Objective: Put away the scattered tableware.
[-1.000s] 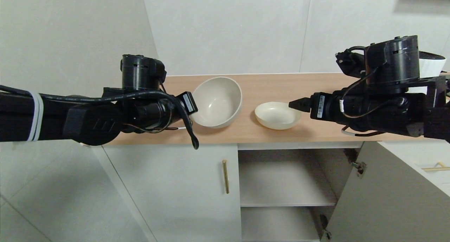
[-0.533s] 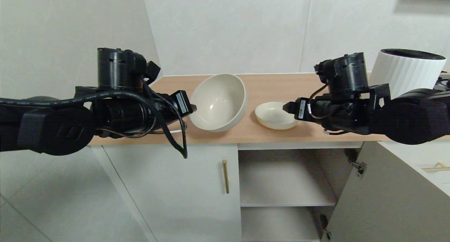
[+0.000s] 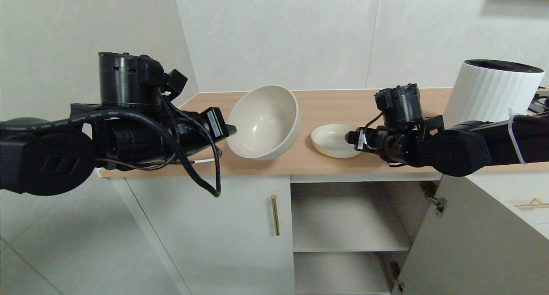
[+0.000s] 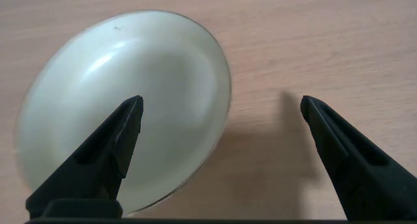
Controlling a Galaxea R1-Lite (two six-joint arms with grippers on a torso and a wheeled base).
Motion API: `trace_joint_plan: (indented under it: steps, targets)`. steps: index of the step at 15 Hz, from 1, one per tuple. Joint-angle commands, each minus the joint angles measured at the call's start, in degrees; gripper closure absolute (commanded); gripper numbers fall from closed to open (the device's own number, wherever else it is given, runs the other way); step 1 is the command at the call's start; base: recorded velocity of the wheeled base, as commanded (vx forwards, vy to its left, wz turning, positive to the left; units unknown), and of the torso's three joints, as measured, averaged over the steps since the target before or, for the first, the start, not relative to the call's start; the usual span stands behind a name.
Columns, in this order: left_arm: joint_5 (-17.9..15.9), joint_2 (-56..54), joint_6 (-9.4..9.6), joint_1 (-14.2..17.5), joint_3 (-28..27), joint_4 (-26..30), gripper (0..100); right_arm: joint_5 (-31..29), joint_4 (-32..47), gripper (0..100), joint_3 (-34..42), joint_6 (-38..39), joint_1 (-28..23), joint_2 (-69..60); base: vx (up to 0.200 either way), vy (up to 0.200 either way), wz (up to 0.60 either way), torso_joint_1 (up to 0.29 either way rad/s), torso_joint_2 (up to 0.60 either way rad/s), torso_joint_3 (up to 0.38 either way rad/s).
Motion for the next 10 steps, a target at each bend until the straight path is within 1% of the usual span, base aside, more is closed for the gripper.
trace_joint_plan:
  steps: [1,2,3,8,10]
  targets:
    - [0.02,-0.24,-0.08,-0.04,0.16,-0.03,100,-0.01,-0.13,0,-0.11,-0.01,-0.21,0.76,0.0,0.0,0.0,0.0,0.0,0.0]
    - [0.02,-0.24,-0.08,-0.04,0.08,-0.03,100,-0.01,-0.13,0,-0.11,0.08,-0.21,0.76,0.0,0.0,0.0,0.0,0.0,0.0]
    - [0.02,-0.33,-0.08,-0.04,0.16,-0.03,100,0.07,-0.13,100,-0.11,0.08,-0.21,0.76,0.0,0.0,0.0,0.0,0.0,0.0]
    - [-0.24,-1.12,-0.08,0.04,0.96,-0.03,100,0.43,-0.13,100,0.24,0.34,-0.21,0.23,0.0,0.0,0.0,0.0,0.0,0.0]
    - [-1.12,-2.08,-0.08,0.04,1.92,-0.03,100,0.69,-0.04,100,0.33,1.66,-0.21,-0.65,0.0,0.0,0.0,0.0,0.0,0.0]
